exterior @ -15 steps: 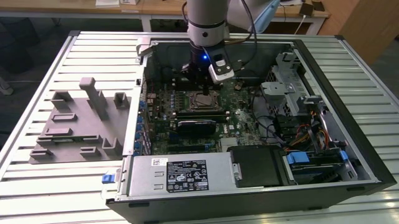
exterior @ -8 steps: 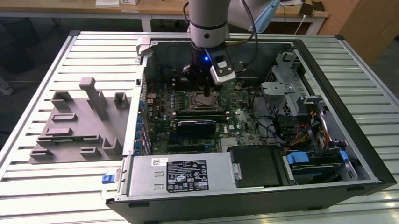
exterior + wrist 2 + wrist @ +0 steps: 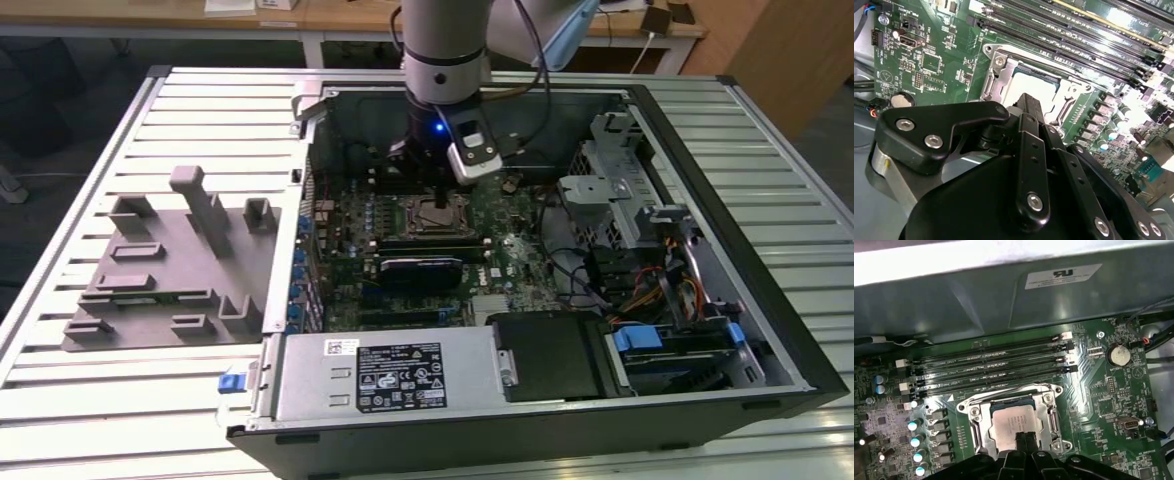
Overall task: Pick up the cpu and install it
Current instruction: 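Install the first cpu locking lever, then install the second cpu locking lever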
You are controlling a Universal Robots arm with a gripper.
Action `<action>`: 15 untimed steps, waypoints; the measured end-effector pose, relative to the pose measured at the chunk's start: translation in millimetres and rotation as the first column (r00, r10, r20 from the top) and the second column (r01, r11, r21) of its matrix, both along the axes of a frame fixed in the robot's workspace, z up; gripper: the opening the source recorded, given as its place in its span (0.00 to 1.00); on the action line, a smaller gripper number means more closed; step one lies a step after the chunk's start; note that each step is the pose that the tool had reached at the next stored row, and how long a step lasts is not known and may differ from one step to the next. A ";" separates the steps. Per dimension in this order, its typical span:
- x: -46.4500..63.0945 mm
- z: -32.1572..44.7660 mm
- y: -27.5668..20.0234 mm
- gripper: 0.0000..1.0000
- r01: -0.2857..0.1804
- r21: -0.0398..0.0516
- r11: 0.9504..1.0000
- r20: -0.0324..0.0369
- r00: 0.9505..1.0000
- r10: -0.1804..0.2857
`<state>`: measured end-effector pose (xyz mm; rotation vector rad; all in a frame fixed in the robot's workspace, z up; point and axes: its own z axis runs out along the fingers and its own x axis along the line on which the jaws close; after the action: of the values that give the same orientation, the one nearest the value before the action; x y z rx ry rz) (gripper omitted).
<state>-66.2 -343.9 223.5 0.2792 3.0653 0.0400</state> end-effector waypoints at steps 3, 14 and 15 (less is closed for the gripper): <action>-1.0 0.0 0.1 0.11 0.000 0.000 1.000 0.000 1.000 0.000; -1.5 0.0 0.0 0.11 0.000 0.000 1.000 0.000 1.000 0.000; -1.5 0.0 0.0 0.11 0.000 0.000 1.000 0.000 1.000 0.000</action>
<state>-67.6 -343.9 223.5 0.2792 3.0654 0.0400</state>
